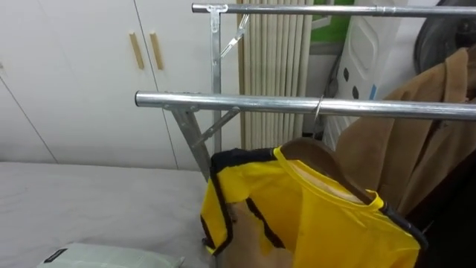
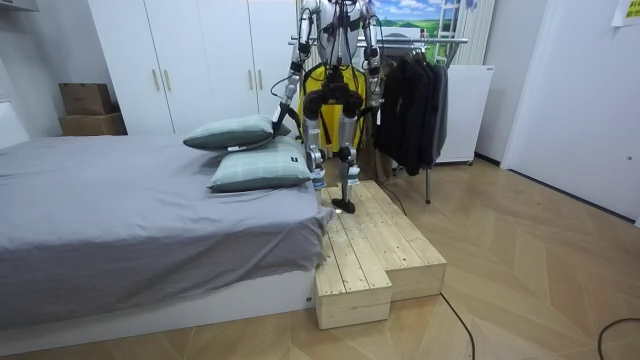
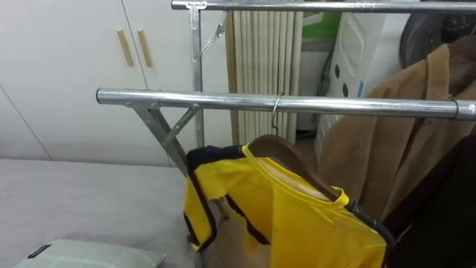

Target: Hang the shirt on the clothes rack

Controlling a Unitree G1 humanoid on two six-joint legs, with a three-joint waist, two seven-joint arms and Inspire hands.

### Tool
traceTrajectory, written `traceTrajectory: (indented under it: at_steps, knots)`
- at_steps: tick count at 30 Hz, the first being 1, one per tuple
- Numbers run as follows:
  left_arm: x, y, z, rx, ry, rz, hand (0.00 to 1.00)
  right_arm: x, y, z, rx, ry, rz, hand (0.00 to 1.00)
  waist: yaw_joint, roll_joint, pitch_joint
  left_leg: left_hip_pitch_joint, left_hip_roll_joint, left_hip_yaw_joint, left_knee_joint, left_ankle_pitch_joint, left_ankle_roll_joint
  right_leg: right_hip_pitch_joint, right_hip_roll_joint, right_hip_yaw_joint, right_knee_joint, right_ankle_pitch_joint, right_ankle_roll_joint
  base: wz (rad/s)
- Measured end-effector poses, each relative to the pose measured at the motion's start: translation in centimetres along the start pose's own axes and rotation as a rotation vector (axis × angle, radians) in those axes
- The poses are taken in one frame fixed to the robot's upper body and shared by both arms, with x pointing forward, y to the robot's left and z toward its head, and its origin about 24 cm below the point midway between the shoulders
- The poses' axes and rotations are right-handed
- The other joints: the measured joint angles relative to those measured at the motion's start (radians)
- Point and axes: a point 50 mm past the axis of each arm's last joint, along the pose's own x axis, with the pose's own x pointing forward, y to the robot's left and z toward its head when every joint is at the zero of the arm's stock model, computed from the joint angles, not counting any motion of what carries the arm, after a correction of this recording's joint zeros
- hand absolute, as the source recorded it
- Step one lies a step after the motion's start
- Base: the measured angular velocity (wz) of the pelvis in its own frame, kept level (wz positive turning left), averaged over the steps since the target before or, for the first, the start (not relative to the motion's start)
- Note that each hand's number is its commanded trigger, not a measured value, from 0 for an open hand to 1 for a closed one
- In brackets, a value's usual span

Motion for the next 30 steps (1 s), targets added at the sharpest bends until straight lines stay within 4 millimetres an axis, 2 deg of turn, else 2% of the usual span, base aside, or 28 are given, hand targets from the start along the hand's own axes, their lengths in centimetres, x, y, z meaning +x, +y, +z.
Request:
traceTrajectory:
  at_steps: [3,6,20,30]
  knots:
    - [0.1,-0.6,1.6,0.009,-0.041,-0.037,0.00,0.0,0.1,0.1,-0.007,0.004,0.006,0.00,0.000,-0.002,-0.0005,0.000,0.000,0.000,0.000,0.000,0.000,-0.001,0.000,0.000,0.001,-0.001,0.000,0.00]
    - [0.1,-0.6,2.0,0.056,-0.054,-0.064,0.00,0.1,0.3,0.4,-0.019,0.012,0.009,0.00,-0.003,-0.002,-0.0014,0.001,0.000,0.000,0.000,0.000,0.000,-0.001,0.000,0.002,0.001,-0.002,-0.001,-0.02]
    - [0.1,-0.8,1.5,-0.031,-0.026,-0.114,0.00,0.3,0.4,1.6,-0.103,0.007,-0.001,0.00,0.005,0.012,0.0034,0.001,0.000,-0.002,-0.001,0.000,0.000,-0.001,0.001,0.003,0.000,-0.004,-0.004,0.00]
    - [0.1,-0.9,1.1,-0.097,-0.003,-0.140,0.00,0.3,0.5,1.6,-0.103,0.005,-0.011,0.00,0.003,0.018,-0.0003,0.002,0.000,0.004,-0.001,0.000,0.000,-0.001,0.002,0.007,-0.004,-0.004,-0.006,-0.01]
